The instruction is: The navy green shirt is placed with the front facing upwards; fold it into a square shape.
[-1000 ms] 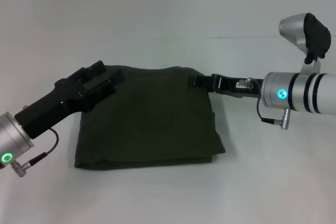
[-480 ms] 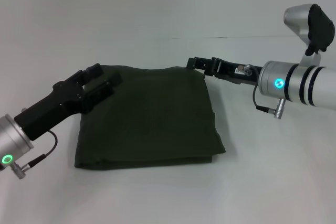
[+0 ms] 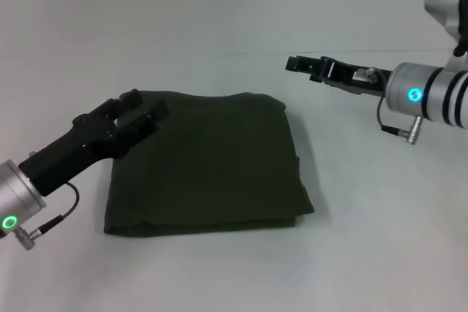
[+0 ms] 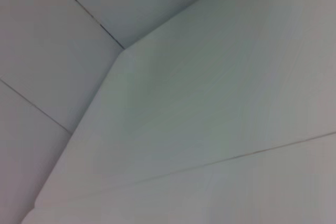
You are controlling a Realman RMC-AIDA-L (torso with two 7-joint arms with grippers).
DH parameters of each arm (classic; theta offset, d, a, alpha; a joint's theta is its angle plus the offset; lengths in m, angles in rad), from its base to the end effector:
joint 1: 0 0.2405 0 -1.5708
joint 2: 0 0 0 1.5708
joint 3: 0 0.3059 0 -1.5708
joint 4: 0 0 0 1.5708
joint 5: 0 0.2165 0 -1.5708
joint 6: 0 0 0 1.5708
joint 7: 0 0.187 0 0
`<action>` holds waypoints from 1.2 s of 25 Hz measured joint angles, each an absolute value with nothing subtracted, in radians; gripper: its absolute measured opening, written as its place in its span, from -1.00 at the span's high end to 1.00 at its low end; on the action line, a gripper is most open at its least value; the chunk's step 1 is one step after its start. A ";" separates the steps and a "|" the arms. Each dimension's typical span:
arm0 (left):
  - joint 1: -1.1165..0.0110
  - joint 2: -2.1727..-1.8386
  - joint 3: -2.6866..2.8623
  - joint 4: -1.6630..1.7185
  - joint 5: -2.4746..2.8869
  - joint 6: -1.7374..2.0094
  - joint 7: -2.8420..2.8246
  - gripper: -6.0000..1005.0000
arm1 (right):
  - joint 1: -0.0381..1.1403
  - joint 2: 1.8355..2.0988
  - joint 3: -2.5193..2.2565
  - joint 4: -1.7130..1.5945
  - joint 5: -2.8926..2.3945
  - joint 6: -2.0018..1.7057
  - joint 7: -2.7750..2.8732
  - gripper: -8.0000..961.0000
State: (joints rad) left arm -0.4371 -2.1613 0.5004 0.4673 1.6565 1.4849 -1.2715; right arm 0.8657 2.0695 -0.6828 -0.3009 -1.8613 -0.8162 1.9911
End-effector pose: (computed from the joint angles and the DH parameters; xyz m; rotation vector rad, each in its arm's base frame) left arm -0.2997 0.3677 -0.0574 -2.1693 -0.8715 -1.1814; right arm 0.2498 0.5129 -0.0969 -2.0378 1.5103 0.7557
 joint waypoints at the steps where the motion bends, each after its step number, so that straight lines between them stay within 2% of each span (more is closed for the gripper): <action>1: -0.437 -2.161 0.499 0.468 1.656 1.484 -1.272 -0.50 | 0.861 2.067 -0.683 -0.303 -1.862 -0.823 1.992 -0.31; 10: -0.444 -2.154 0.473 0.473 1.656 1.473 -1.271 -0.50 | 0.791 2.039 -0.716 -0.367 -1.872 -0.945 1.984 -0.28; 18: -0.461 -2.151 0.472 0.482 1.656 1.408 -1.277 -0.50 | 0.706 1.979 -0.752 -0.424 -1.885 -1.144 2.001 -0.25; 21: -0.460 -2.151 0.473 0.484 1.656 1.408 -1.278 -0.50 | 0.702 1.969 -0.760 -0.420 -1.943 -1.165 2.060 -0.24; 24: -0.454 -2.151 0.472 0.499 1.657 1.410 -1.278 -0.50 | 0.715 1.979 -0.763 -0.417 -2.036 -1.168 2.122 -0.23; 30: -0.439 -2.151 0.470 0.528 1.660 1.407 -1.278 -0.50 | 0.753 2.036 -0.772 -0.409 -2.127 -1.160 2.169 -0.21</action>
State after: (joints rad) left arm -0.4389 -2.1506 0.4703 0.5279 1.6604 1.4067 -1.2782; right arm 0.7529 2.0359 -0.7724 -0.4093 -2.1270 -1.1597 2.1687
